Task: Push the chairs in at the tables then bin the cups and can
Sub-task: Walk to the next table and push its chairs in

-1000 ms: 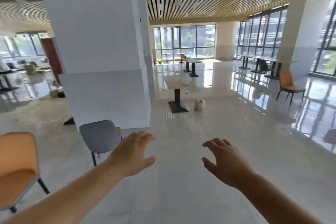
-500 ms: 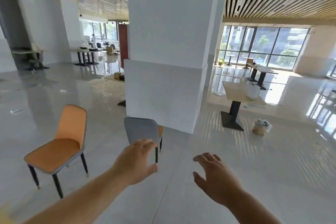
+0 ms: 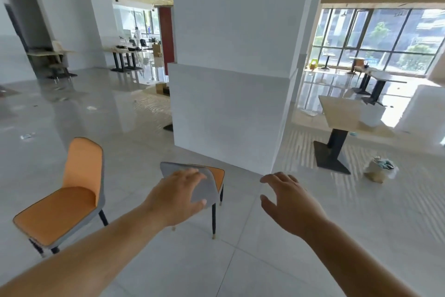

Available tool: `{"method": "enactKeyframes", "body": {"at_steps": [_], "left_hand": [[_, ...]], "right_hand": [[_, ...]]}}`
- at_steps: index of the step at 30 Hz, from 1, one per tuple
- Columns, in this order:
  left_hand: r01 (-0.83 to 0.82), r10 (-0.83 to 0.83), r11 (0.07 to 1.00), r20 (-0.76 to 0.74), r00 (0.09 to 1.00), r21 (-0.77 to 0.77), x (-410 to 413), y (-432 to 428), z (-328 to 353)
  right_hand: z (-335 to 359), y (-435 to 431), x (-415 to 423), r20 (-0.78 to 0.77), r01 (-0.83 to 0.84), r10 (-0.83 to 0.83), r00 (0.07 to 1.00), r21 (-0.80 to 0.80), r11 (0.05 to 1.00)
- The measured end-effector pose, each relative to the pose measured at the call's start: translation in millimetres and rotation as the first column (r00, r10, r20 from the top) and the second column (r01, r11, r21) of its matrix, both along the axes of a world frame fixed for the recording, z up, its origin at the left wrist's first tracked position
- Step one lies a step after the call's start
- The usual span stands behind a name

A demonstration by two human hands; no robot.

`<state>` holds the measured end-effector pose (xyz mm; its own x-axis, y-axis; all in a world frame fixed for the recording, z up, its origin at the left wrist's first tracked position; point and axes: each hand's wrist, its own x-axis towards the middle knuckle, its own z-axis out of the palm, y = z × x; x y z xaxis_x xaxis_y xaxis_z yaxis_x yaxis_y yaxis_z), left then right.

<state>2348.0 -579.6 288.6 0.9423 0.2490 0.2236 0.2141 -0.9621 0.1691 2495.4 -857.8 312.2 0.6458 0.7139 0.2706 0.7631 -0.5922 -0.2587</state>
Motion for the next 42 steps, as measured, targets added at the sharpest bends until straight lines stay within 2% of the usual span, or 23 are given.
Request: {"method": "enactKeyframes", "body": {"at_steps": [7,12,18,21,26,29,32,34,39,42], "left_hand": [[-0.186,0.176,0.982,-0.171,0.969,-0.042,90,91,-29],[-0.305,0.293,0.952,-0.185,0.938,-0.038,140,151,-41],[-0.315,0.269,0.943,-0.304,0.914,-0.112,192,220,-96],[-0.312,0.25,0.94,-0.345,0.905,-0.138,234,276,-134],[-0.317,0.212,0.926,-0.41,0.887,-0.206,300,372,-214],[-0.293,0.201,0.949,-0.489,0.849,-0.119,331,426,-260],[-0.323,0.246,0.946,-0.608,0.755,-0.018,355,469,-300],[-0.353,0.258,0.936,-0.66,0.706,-0.012,366,487,-322],[-0.353,0.205,0.924,-0.591,0.781,-0.146,371,509,-349],[-0.354,0.219,0.929,-0.607,0.764,-0.109,364,503,-345]], "right_hand": [[-41,119,152,-0.121,-0.188,0.179,0.976,-0.065,0.98],[-63,212,237,-0.163,-0.276,0.261,0.951,-0.076,0.958],[-126,308,277,-0.272,-0.408,0.354,0.895,-0.179,0.895],[-160,360,304,-0.298,-0.408,0.338,0.893,-0.218,0.887],[-221,432,340,-0.397,-0.362,0.22,0.891,-0.327,0.873],[-255,471,363,-0.418,-0.373,0.202,0.886,-0.383,0.845],[-286,506,384,-0.446,-0.371,0.17,0.879,-0.415,0.83],[-307,526,390,-0.483,-0.387,0.149,0.863,-0.444,0.808],[-348,557,388,-0.527,-0.473,0.167,0.833,-0.523,0.709],[-356,562,390,-0.523,-0.509,0.192,0.83,-0.57,0.646]]}}
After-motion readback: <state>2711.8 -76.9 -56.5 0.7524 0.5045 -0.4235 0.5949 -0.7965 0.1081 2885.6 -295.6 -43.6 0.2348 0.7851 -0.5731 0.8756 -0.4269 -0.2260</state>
